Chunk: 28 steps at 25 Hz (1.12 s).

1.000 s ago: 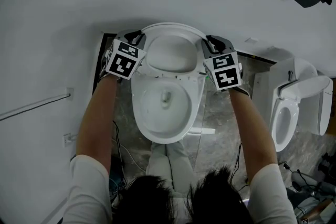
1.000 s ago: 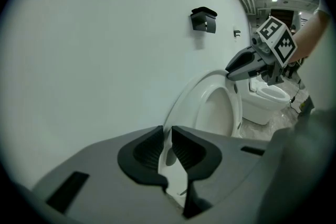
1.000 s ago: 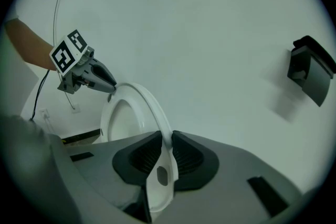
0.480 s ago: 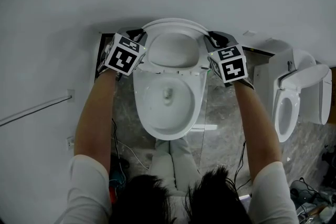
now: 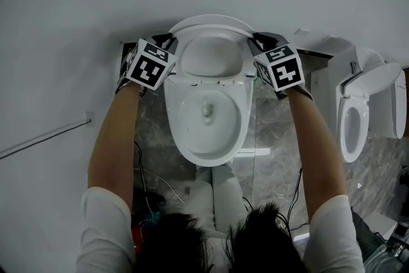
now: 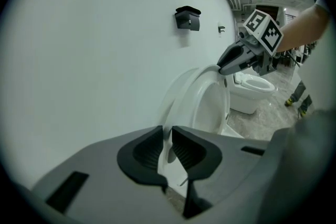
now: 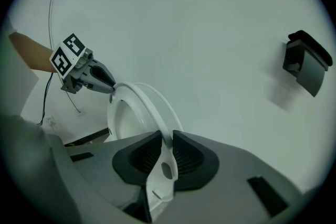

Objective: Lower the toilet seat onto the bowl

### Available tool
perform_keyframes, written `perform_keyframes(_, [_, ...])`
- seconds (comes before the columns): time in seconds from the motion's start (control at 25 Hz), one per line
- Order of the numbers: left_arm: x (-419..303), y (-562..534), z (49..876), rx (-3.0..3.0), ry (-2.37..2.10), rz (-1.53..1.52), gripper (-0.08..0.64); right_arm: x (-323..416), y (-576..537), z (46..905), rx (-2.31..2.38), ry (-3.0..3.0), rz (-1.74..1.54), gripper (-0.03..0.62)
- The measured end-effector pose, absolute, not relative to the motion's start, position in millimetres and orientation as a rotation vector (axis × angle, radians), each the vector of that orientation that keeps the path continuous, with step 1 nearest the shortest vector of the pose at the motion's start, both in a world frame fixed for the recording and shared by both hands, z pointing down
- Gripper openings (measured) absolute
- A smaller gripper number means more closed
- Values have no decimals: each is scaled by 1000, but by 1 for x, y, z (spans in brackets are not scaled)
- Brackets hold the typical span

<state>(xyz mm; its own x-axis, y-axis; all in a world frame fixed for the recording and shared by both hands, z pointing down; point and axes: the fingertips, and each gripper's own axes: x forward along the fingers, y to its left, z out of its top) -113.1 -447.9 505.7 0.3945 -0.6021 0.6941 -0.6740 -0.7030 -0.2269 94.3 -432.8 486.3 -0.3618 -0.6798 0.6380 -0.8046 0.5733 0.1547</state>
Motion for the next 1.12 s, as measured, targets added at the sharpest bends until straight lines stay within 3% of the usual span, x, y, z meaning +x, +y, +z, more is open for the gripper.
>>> perform_keyframes(0.16, [-103, -442, 501, 2603, -1093, 1252, 107, 94, -423, 485, 1154, -2154, 237, 83])
perform_keyframes(1.12, [-102, -367, 501, 2503, -1000, 1434, 87, 87, -347, 484, 995, -2164, 267, 97])
